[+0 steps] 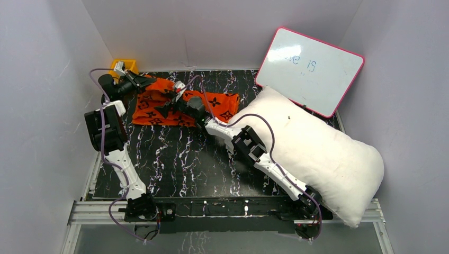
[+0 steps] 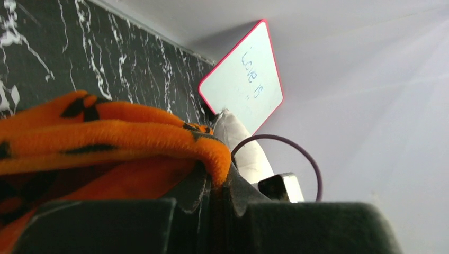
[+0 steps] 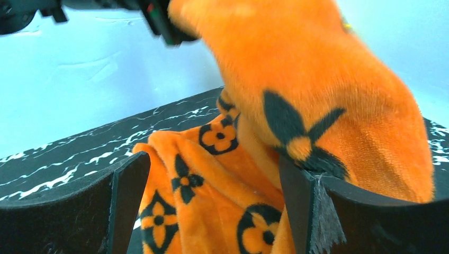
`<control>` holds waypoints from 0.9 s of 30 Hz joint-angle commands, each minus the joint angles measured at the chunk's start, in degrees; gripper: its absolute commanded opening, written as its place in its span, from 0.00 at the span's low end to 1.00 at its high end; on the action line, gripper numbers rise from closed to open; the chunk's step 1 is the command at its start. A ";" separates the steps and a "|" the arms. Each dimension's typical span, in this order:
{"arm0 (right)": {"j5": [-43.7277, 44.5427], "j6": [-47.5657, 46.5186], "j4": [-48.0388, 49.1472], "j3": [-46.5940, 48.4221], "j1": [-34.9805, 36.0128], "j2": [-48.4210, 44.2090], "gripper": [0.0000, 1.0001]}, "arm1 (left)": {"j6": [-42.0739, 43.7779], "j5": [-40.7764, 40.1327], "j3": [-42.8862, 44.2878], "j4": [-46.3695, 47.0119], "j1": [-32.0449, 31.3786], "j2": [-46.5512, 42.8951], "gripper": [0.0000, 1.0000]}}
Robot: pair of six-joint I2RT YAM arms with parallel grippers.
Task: Remove the pillowcase from the pillow
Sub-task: Fold the pillowcase at the center of the board.
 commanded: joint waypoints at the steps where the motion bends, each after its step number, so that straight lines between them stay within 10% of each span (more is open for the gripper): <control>1: 5.74 -2.10 7.86 3.21 -1.04 1.54 0.99 | 2.82 1.77 -3.97 0.12 -1.54 -4.65 0.00; 10: 3.21 -0.36 9.62 -2.96 -2.27 -2.90 0.98 | 5.20 3.67 -12.94 1.78 -1.22 -9.96 0.00; 20: -21.33 3.65 10.84 -48.95 -2.31 -39.87 0.99 | 10.08 2.35 -25.09 0.35 6.67 -20.12 0.00; 27: -15.71 -2.33 0.88 -69.48 -5.05 -61.72 0.99 | 35.88 -5.52 -31.20 -29.44 7.97 -26.02 0.00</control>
